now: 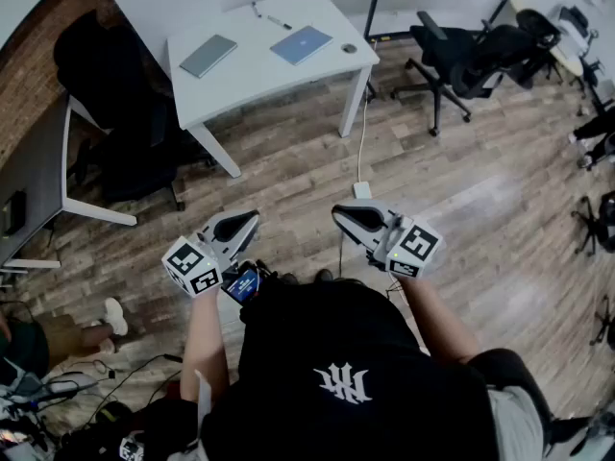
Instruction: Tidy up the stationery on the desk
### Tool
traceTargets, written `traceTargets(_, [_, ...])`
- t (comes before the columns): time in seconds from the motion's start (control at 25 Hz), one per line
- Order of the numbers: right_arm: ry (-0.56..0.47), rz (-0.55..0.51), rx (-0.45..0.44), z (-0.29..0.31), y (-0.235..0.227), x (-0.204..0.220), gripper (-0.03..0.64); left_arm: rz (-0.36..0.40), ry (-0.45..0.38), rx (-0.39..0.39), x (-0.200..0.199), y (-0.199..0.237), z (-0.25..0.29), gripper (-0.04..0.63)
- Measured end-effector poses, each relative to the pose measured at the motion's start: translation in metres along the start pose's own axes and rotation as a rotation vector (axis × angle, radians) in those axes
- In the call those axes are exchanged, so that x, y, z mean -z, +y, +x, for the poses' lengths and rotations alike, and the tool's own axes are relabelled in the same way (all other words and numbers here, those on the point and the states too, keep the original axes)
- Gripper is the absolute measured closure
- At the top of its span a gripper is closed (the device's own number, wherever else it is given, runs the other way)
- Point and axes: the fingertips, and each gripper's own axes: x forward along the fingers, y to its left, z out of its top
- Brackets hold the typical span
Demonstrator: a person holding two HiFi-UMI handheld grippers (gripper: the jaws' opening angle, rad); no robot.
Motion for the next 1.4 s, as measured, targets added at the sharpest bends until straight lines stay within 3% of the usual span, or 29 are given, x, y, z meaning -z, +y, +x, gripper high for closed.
traceTargets(0.2, [0.010, -0.031, -0.004, -0.002, 0.002, 0.002, 0.575, -0.002, -0.006, 0.001, -0.001, -0.002, 0.002, 0.594])
traceTargets(0.68, [-0.030, 0.012, 0.047, -0.013, -0.007, 0.006, 0.575, -0.044, -0.031, -0.008, 0.007, -0.007, 0.004, 0.595])
traceTargets(0.92, [-0.027, 0.019, 0.013, -0.014, -0.005, 0.008, 0.575, -0.039, -0.037, -0.010, 0.006, -0.008, 0.009, 0.595])
traceTargets(1.2, [-0.101, 0.056, -0.004, -0.023, -0.016, 0.003, 0.575, -0.039, -0.031, -0.022, 0.003, -0.007, 0.024, 0.595])
traceTargets(1.4, [-0.116, 0.118, -0.050, -0.023, -0.026, 0.007, 0.575, -0.057, -0.020, -0.035, 0.007, -0.003, 0.030, 0.594])
